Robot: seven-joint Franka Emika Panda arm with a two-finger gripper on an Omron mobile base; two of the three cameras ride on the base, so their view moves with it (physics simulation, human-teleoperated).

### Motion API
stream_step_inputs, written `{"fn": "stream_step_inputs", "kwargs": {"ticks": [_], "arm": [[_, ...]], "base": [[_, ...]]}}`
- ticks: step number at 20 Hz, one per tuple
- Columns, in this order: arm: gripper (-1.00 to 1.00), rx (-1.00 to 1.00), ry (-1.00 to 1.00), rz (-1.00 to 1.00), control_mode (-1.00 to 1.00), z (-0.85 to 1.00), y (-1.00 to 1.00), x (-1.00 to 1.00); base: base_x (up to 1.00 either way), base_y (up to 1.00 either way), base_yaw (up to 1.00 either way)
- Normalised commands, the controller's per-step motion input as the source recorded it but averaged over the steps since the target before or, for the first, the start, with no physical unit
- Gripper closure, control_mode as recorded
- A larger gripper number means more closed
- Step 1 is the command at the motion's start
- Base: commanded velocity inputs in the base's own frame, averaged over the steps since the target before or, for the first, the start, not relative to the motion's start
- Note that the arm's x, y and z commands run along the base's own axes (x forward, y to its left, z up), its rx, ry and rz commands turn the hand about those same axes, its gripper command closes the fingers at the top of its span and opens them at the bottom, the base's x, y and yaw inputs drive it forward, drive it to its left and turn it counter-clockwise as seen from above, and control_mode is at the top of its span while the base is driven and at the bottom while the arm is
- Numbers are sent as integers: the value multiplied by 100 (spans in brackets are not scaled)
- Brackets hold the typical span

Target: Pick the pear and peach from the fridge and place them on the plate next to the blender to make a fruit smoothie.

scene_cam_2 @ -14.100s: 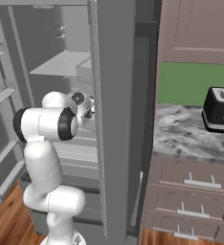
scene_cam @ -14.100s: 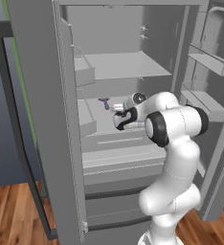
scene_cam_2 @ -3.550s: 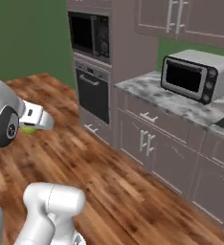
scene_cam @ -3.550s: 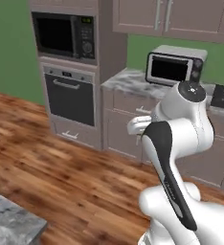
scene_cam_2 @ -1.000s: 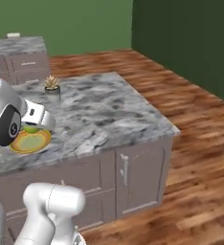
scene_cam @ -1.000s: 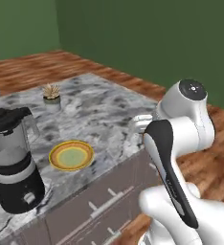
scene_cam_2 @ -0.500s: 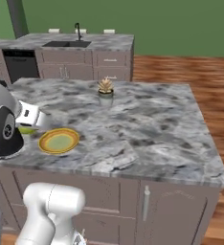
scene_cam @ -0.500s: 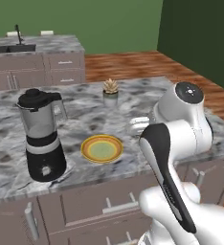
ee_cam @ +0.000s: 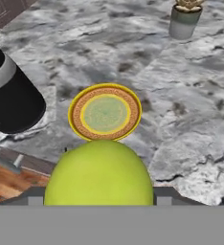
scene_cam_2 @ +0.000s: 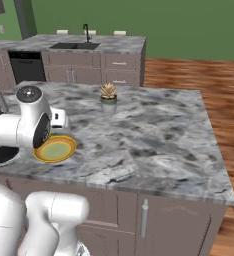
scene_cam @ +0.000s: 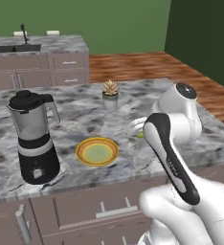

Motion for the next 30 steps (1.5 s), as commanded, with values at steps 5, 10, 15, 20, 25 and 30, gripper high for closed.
{"fn": "stream_step_inputs", "kwargs": {"ticks": [5,10,15,20,25,30], "arm": [[100,-15,18,10,-100,-64,42,73],[100,-9,16,2,-100,-24,23,45],[100,0,2,2,-100,-26,1,16],[100,0,13,2,-100,-27,5,49],[100,-1,13,2,-100,-27,13,44],[100,-3,5,0,-100,-45,27,37]], "base": [[0,0,0],[0,0,0],[0,0,0],[0,0,0],[0,0,0],[0,0,0]]}}
